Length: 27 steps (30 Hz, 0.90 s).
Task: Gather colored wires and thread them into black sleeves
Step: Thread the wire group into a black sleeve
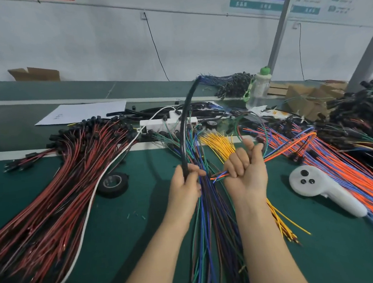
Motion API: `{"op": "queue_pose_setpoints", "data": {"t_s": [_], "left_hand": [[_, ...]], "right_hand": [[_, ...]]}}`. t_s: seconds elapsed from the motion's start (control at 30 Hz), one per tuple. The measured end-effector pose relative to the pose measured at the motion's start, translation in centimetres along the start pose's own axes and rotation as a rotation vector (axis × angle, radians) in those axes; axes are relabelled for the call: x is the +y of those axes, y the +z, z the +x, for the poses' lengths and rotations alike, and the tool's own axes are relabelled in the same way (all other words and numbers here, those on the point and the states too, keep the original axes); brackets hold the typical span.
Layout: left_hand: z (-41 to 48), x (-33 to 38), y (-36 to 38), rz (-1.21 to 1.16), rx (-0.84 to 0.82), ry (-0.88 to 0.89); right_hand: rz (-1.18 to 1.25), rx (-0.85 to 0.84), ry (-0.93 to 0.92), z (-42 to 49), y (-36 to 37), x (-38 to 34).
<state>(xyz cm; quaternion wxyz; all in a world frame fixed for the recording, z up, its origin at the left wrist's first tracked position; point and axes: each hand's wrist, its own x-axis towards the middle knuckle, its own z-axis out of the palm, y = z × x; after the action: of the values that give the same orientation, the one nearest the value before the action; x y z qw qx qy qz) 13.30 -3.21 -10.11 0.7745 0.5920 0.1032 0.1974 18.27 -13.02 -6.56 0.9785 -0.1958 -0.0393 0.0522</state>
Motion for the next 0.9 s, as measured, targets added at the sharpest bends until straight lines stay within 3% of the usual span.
{"op": "queue_pose_setpoints", "data": {"t_s": [0.1, 0.23, 0.4, 0.63, 0.9], "left_hand": [[-0.5, 0.2, -0.1, 0.137, -0.149, 0.112], [-0.9, 0.4, -0.2, 0.147, -0.299, 0.136], [-0.9, 0.7, -0.1, 0.020, -0.317, 0.085], [-0.5, 0.8, -0.7, 0.021, -0.341, -0.106], [-1.0, 0.6, 0.0, 0.170, -0.349, 0.120]], "right_hand": [[0.038, 0.014, -0.009, 0.0, 0.1, 0.0], [0.147, 0.057, 0.023, 0.0, -0.1, -0.1], [0.296, 0.018, 0.168, 0.0, -0.6, 0.0], [0.028, 0.026, 0.091, 0.2, -0.2, -0.2], [0.339, 0.167, 0.031, 0.1, -1.1, 0.0]]}}
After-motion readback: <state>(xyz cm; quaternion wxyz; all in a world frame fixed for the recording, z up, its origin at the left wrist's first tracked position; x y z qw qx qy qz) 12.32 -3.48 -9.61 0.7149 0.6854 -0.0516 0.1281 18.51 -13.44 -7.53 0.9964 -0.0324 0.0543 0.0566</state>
